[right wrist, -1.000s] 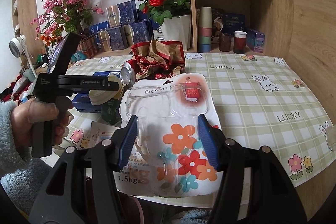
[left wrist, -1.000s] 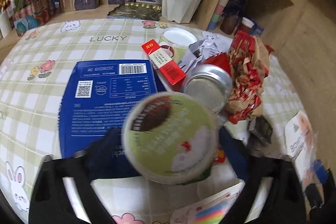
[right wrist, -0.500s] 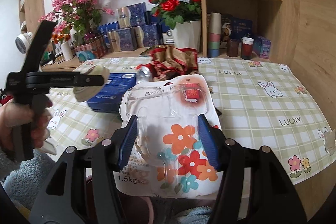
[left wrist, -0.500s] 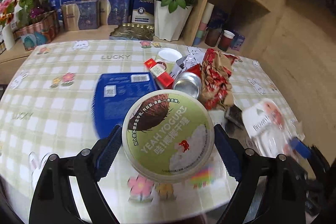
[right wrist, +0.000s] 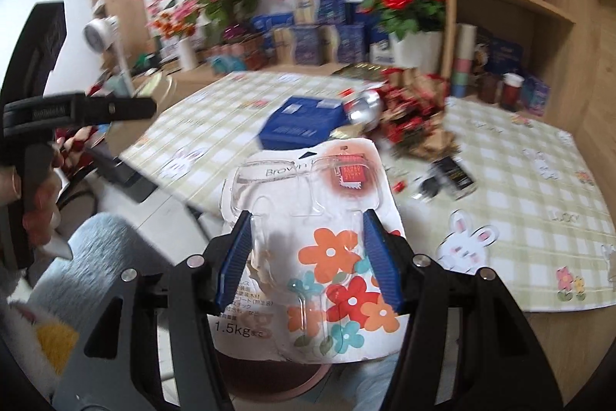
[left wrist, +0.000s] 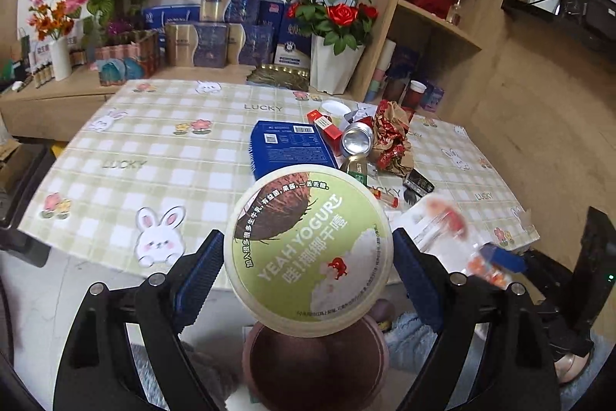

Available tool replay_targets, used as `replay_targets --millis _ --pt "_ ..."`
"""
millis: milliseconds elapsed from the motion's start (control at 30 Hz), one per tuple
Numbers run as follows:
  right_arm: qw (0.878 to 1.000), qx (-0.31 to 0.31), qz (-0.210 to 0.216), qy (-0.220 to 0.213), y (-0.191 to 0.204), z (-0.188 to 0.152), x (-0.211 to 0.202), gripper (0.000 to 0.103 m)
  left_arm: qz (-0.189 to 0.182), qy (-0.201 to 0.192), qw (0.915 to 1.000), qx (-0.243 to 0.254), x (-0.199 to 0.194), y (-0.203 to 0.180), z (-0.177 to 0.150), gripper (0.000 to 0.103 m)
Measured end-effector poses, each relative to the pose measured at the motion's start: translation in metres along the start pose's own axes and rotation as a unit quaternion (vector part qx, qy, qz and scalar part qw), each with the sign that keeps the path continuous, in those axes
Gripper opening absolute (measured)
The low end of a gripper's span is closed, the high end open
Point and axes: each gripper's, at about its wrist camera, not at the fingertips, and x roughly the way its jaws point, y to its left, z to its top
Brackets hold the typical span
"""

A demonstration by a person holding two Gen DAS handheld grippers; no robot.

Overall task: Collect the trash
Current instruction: 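Carry the hook package over the brown bin and open the right gripper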

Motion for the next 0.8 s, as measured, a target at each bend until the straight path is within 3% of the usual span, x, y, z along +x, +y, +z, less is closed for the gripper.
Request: replay_targets --millis 367,567,800 --pt "0.99 -0.004 0.078 0.117 0.026 -0.04 0.044 0.059 0.011 0.015 0.9992 -0.036 -0.021 0.025 -0.034 0.085" --pt "0.979 -0.026 0.075 0.19 0.029 -0.052 0.091 0.059 0.018 0.014 0.999 -0.039 -0.02 0.028 -0.035 0.085" --pt "0.972 -0.036 0.062 0.225 0.031 -0.063 0.137 0.059 0.019 0.027 0.9985 -0.044 -0.011 0.033 -0.04 0.085"
